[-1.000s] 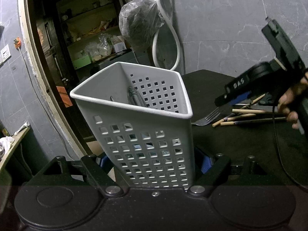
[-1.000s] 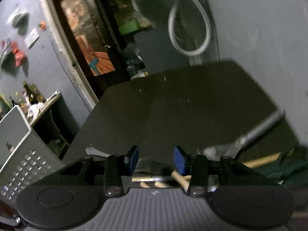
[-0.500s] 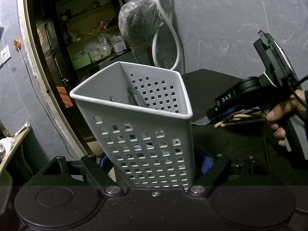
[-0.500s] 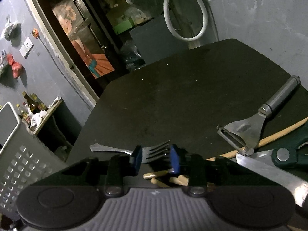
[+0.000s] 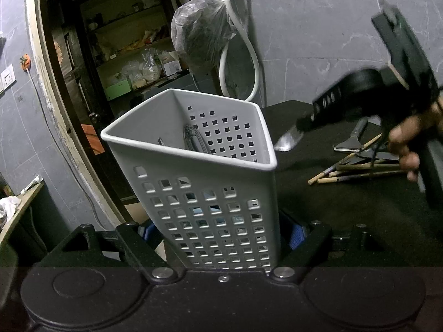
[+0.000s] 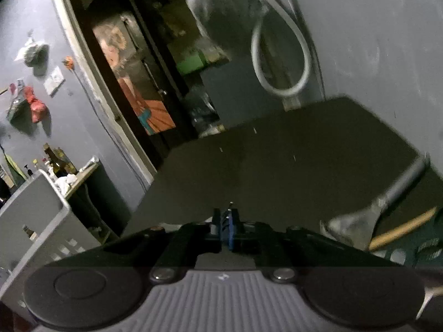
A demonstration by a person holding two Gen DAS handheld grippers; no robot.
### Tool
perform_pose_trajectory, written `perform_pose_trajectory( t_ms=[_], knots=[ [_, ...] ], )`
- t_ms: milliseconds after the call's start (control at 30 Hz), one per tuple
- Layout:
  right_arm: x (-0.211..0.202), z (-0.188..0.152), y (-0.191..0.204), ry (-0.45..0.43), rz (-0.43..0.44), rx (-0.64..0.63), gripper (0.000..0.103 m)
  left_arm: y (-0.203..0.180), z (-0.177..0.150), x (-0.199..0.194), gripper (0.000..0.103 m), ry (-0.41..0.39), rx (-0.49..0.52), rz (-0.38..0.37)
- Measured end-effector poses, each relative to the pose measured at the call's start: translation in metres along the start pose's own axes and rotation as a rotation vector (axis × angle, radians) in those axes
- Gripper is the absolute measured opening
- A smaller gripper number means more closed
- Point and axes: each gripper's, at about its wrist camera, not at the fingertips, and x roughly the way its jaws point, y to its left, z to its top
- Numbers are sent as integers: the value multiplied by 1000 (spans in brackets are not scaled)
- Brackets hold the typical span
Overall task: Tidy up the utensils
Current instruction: 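Carry the silver fork over the caddy and drop it in with the right tool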
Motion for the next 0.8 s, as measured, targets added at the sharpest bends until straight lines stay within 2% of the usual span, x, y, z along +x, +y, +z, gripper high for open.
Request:
perform_pose_trajectory(
  t_ms=[300,633,800],
  knots=[
    [-42,28,40,-88,-44,-181,2,2,-2,1,85,-7,-2,-6],
    [-123,71,92,-263,37,-312,2,3,-2,3,85,-14,3,-15],
    [-145,82,120,-311,85,-381,2,3,-2,4,85,-15,4,-15]
  ],
)
